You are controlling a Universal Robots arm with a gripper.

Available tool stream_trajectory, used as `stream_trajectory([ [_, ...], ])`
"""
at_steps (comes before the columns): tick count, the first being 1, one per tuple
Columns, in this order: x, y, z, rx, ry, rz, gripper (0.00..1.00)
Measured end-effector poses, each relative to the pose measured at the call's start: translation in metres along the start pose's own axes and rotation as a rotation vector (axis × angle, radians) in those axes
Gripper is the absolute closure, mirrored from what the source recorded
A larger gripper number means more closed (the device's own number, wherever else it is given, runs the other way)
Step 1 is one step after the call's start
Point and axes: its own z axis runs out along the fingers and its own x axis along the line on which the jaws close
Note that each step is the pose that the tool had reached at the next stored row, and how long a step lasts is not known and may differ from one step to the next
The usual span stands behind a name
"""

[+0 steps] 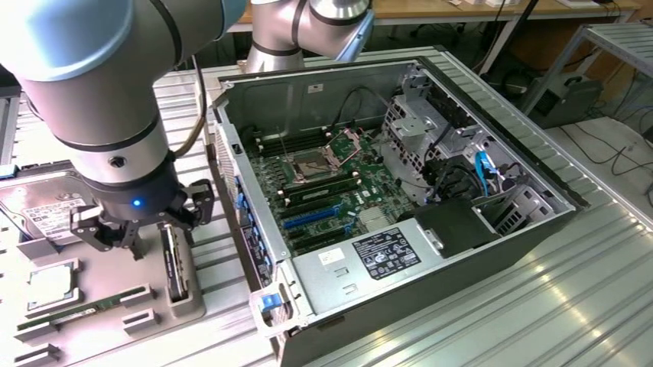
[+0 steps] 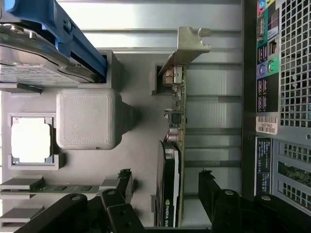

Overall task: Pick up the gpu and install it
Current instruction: 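Pick up the gpu and move the gpu toward the slot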

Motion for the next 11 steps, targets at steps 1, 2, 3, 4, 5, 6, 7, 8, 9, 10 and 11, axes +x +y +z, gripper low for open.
stream_trajectory([
  [1, 0.0, -0.0001, 0.0012, 0.0, 0.0, 0.001, 0.34],
  [2, 0.0, -0.0001, 0.0025, 0.0, 0.0, 0.001, 0.34],
  [3, 0.0, -0.0002, 0.0043, 0.0001, 0.0, 0.003, 0.34],
  [4, 0.0, -0.0003, 0.0057, 0.0, -0.0002, 0.003, 0.34],
  [5, 0.0, -0.0003, 0.0069, 0.0, -0.0002, 0.004, 0.34],
  [6, -0.001, -0.0004, 0.0079, 0.0, -0.0002, 0.004, 0.34],
  [7, -0.001, -0.0003, 0.0088, 0.0, -0.0002, 0.004, 0.34],
  [8, -0.001, -0.0002, 0.0097, 0.0, -0.0002, 0.005, 0.34],
  [9, -0.001, -0.0003, 0.0108, -0.0001, -0.0003, 0.005, 0.34],
  [10, -0.001, -0.0003, 0.0121, 0.0, -0.0003, 0.006, 0.34],
  [11, -0.001, -0.0004, 0.0137, 0.0001, -0.0003, 0.006, 0.34],
])
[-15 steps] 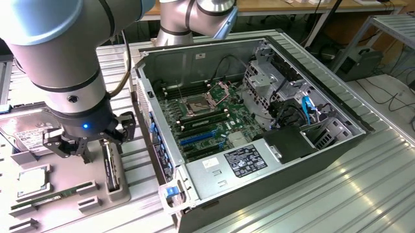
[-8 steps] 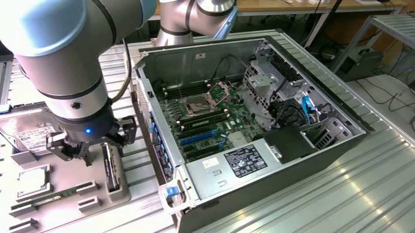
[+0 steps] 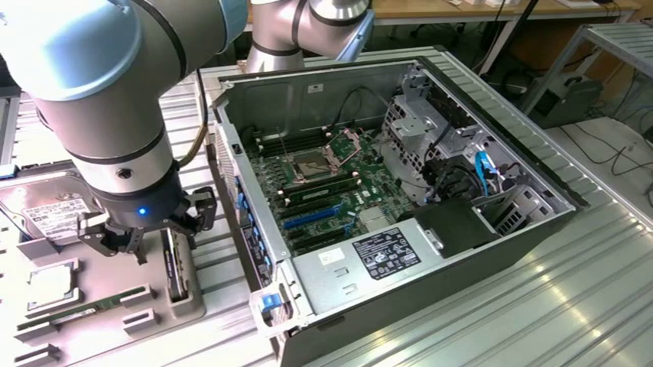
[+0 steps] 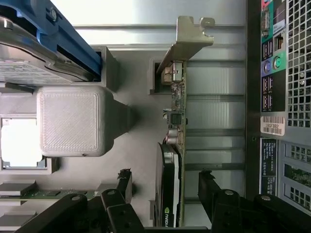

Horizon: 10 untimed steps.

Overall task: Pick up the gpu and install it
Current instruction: 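Pick up the gpu and move the gpu toward the slot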

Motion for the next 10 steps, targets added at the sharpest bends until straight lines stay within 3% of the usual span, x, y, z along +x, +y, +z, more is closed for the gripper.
stream_trajectory([
  [10, -0.001, -0.0006, 0.0118, 0.0003, -0.0004, 0.011, 0.34],
])
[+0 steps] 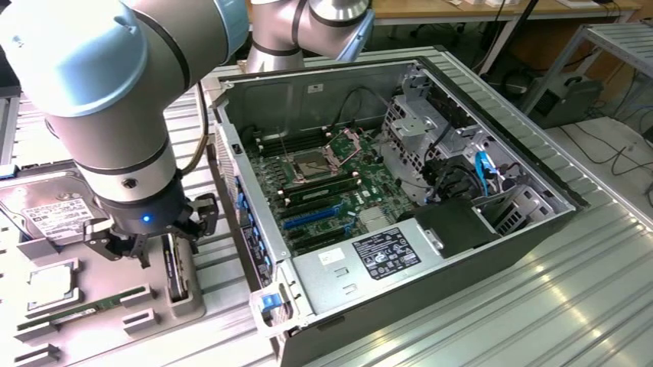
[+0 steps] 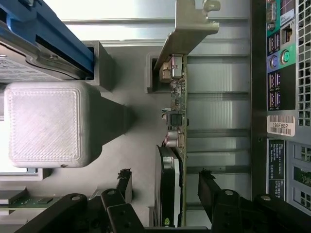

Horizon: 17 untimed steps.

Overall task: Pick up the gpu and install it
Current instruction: 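Pick up the gpu and move the gpu toward the slot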

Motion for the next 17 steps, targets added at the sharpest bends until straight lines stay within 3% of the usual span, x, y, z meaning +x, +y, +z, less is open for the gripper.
stream_trajectory([
  [7, -0.0001, 0.0001, 0.0012, 0.0, -0.0003, 0.0, 0.34],
  [9, -0.0001, 0.0031, 0.0015, 0.0097, -0.0003, 0.0, 0.34],
  [10, 0.0, 0.0035, 0.0017, 0.011, -0.0003, 0.0, 0.34],
  [17, -0.0003, 0.0044, 0.0073, 0.0112, -0.0003, 0.0, 0.34],
])
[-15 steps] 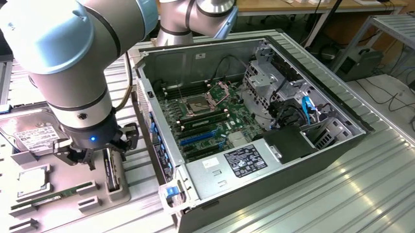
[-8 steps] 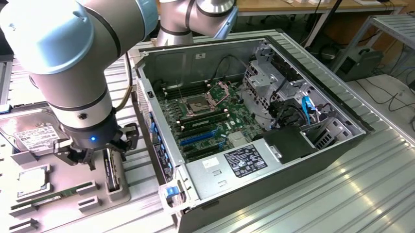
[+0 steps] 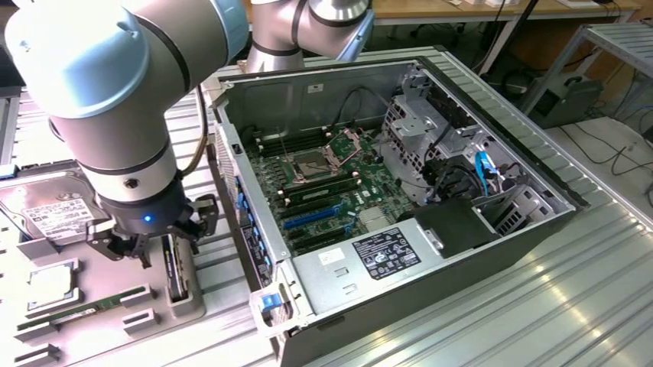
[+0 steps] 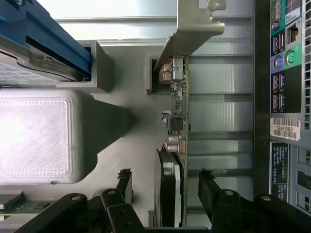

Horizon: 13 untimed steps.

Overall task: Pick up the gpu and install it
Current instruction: 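Pick up the gpu and move the gpu toward the slot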

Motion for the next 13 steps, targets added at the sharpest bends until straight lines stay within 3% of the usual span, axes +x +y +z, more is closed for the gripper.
stream_trajectory([
  [6, -0.0003, 0.0003, 0.002, 0.0002, 0.0001, 0.0, 0.35],
  [7, -0.0003, 0.0003, 0.002, 0.0002, 0.0001, 0.0, 0.42],
  [8, -0.0003, 0.0003, 0.0021, 0.0002, 0.0, 0.0, 0.42],
  [10, -0.0007, 0.0004, 0.0022, -0.0001, -0.0002, 0.0, 0.55],
  [13, -0.0023, 0.0003, 0.0023, 0.0001, 0.0001, 0.0, 0.55],
])
